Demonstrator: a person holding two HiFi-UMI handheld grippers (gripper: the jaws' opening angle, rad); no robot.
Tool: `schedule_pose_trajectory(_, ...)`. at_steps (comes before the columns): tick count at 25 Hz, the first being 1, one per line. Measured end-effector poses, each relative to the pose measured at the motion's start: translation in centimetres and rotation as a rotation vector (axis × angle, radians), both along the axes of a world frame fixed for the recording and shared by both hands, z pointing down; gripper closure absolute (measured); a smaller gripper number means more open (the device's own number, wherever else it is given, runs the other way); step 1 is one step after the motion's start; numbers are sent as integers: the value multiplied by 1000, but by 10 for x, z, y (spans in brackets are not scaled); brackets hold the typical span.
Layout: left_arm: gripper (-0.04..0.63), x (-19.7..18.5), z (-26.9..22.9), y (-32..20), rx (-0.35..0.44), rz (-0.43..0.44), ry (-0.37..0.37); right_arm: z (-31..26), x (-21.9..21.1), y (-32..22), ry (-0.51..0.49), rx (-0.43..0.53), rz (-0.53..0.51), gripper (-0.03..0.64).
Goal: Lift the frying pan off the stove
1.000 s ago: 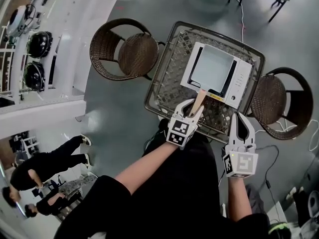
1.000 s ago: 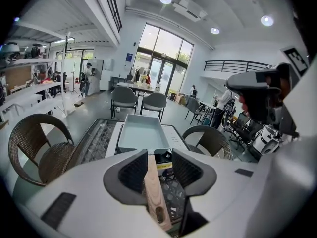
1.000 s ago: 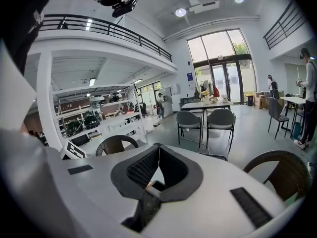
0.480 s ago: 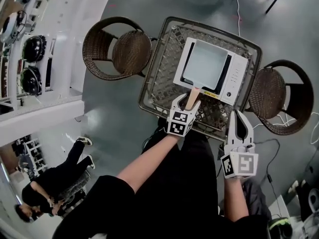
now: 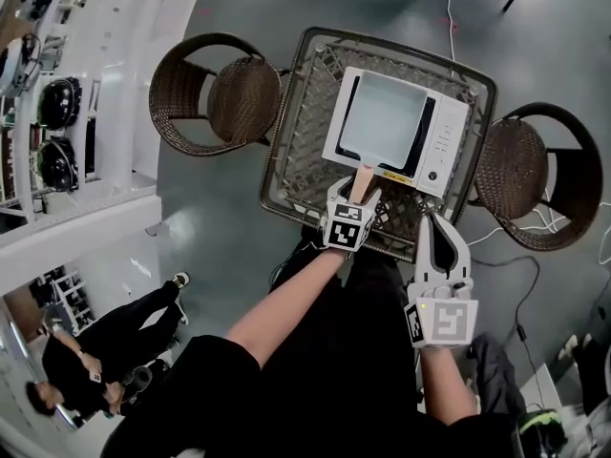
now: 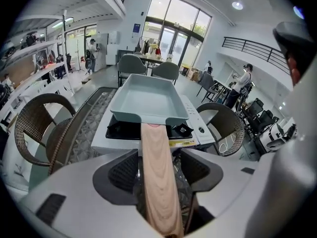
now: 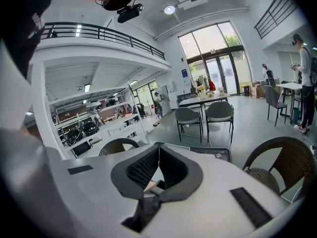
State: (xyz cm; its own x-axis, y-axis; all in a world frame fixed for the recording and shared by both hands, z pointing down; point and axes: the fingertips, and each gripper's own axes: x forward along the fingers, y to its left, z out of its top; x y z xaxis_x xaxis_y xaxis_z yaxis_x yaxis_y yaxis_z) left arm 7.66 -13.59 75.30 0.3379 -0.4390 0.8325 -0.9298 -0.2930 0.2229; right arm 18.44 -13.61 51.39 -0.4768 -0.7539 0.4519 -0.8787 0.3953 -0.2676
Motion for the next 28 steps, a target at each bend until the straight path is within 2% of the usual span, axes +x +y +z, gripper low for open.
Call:
schedule_pose_trajectory(6,345,3,19,7,-139,26,-29,5,-5,8,-90,-66,33,588)
schedule_pose_trajectory(9,382,-1,24,7,-152,7,-35,4,-8,13,-91,-69,14,588)
schedule_pose_trajectory(11,432,-2,26,8,-173,-2,-33,2,-7,13,-94,-64,10,588)
schedule_pose_trajectory(13,446,-2,27,7,-189,-7,-35,1,-5,12,-96,-61,16,588)
schedule_pose_trajectory(18,499,4,30,9,-235,27,-41,-1,-2,11,-92,-59,21,588)
schedule_pose_trajectory(21,535,11,31,10,-252,40,-20,-1,0,14,-84,-58,17,588)
schedule_pose_trajectory(28,548,12,24,9,-279,49,-5,-1,5,20,-87,-57,25,588)
